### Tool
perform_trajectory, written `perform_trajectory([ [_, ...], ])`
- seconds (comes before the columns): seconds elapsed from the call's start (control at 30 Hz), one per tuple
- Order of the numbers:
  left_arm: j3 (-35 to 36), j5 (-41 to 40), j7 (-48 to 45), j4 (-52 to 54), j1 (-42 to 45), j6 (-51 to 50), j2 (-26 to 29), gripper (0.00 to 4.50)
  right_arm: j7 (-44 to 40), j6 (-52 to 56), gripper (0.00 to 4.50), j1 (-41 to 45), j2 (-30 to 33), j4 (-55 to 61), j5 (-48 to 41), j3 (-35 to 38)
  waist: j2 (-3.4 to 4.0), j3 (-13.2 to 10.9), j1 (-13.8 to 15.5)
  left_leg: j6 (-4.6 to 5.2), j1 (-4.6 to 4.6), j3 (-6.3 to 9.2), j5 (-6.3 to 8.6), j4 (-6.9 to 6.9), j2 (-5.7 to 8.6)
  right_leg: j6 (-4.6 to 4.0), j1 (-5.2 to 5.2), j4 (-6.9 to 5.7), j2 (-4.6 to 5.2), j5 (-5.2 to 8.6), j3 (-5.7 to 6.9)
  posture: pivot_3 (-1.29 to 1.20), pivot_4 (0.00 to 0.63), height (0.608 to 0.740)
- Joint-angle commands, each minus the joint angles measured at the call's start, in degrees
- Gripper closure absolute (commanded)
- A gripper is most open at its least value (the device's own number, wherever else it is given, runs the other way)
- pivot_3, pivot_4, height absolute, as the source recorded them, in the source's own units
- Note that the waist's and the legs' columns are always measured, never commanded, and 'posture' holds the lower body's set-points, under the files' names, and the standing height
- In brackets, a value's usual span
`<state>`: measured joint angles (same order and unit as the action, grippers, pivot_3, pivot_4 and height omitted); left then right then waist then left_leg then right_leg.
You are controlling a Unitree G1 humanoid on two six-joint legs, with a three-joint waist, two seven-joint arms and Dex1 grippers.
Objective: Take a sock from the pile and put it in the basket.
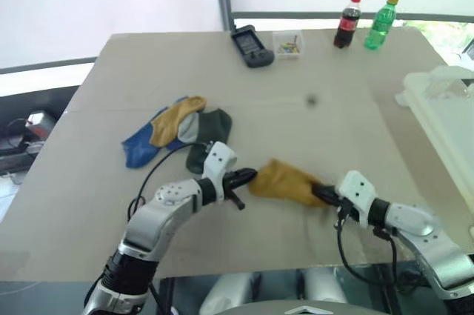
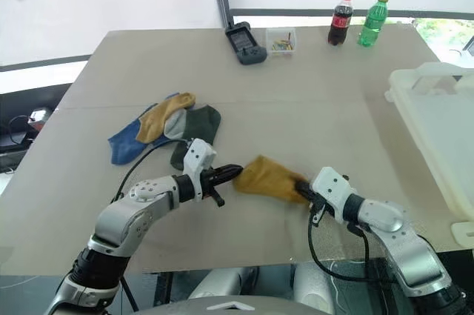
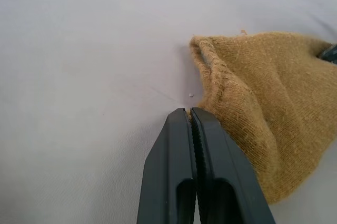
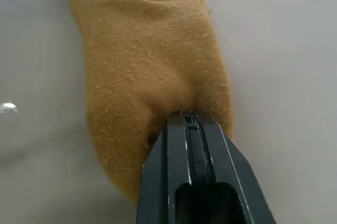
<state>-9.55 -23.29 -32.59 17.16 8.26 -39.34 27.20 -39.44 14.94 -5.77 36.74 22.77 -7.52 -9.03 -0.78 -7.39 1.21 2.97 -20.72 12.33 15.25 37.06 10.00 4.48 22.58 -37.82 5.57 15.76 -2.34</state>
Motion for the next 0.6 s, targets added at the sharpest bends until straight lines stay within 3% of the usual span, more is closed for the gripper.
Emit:
perform_trajectory([
  [0.03, 0.1, 0.5, -0.3, 0.1, -2.5, -1.5, 0.9, 4.43, -0.2, -1.1, 4.50, -0.7, -0.2, -0.4, -0.4, 1.6, 0.01, 0.0, 0.0, 0.00, 0.01, -0.02, 0.00, 0.00, -0.02, 0.00, 0.00, 0.00, -0.02, 0.00, -0.01, 0.00, 0.150, 0.740],
  [0.13, 3.4, -4.4, -1.8, 2.6, -3.0, -2.6, -0.3, 4.43, -2.1, 1.4, 4.50, -0.3, -0.8, 3.0, -6.0, 3.8, 0.01, 0.0, -0.2, 0.03, -0.01, -0.07, 0.03, 0.00, -0.06, 0.00, 0.01, 0.00, -0.06, 0.00, -0.07, 0.00, 0.150, 0.740],
  [0.17, 4.7, -6.4, -2.4, 3.4, -3.1, -3.4, -0.6, 4.17, -2.7, 2.6, 4.24, 0.0, -0.9, 4.2, -8.1, 4.5, 0.01, 0.0, -0.2, 0.04, -0.03, -0.09, 0.05, 0.00, -0.07, 0.00, 0.02, 0.00, -0.07, 0.00, -0.09, 0.00, 0.150, 0.740],
  [0.23, 6.5, -9.2, -3.4, 4.7, -3.4, -4.9, -0.4, 3.57, -3.7, 3.6, 3.62, 0.5, -0.4, 6.4, -10.1, 5.2, 0.01, 0.0, -0.2, 0.05, -0.07, -0.09, 0.06, 0.01, -0.07, 0.00, 0.06, 0.01, -0.08, 0.00, -0.09, 0.00, 0.150, 0.740],
  [0.37, 9.4, -12.6, -4.7, 6.8, -4.7, -5.8, 0.5, 1.75, -2.9, 5.9, 1.73, 3.2, -0.3, 11.1, -12.4, 6.3, 0.02, -0.1, -0.3, 0.04, -0.09, -0.10, 0.10, 0.01, -0.11, 0.00, 0.07, 0.04, -0.12, 0.00, -0.09, 0.00, 0.150, 0.740],
  [0.43, 11.0, -14.0, -5.5, 7.4, -5.5, -6.4, 1.5, 0.75, -3.5, 7.4, 1.67, 5.5, 0.3, 13.3, -13.1, 5.3, 0.02, -0.1, -0.3, 0.03, -0.08, -0.13, 0.11, 0.01, -0.13, 0.00, 0.07, 0.04, -0.13, 0.00, -0.11, 0.00, 0.150, 0.740],
  [0.6, 12.8, -15.5, -7.6, 7.9, -7.3, -7.3, 5.1, 0.75, -2.0, 8.9, 1.67, 12.8, 0.3, 14.0, -7.0, -1.3, 0.04, -0.1, -0.1, 0.00, -0.09, -0.15, 0.17, 0.00, -0.22, -0.01, 0.12, 0.09, -0.23, 0.00, -0.11, 0.00, 0.150, 0.740],
])
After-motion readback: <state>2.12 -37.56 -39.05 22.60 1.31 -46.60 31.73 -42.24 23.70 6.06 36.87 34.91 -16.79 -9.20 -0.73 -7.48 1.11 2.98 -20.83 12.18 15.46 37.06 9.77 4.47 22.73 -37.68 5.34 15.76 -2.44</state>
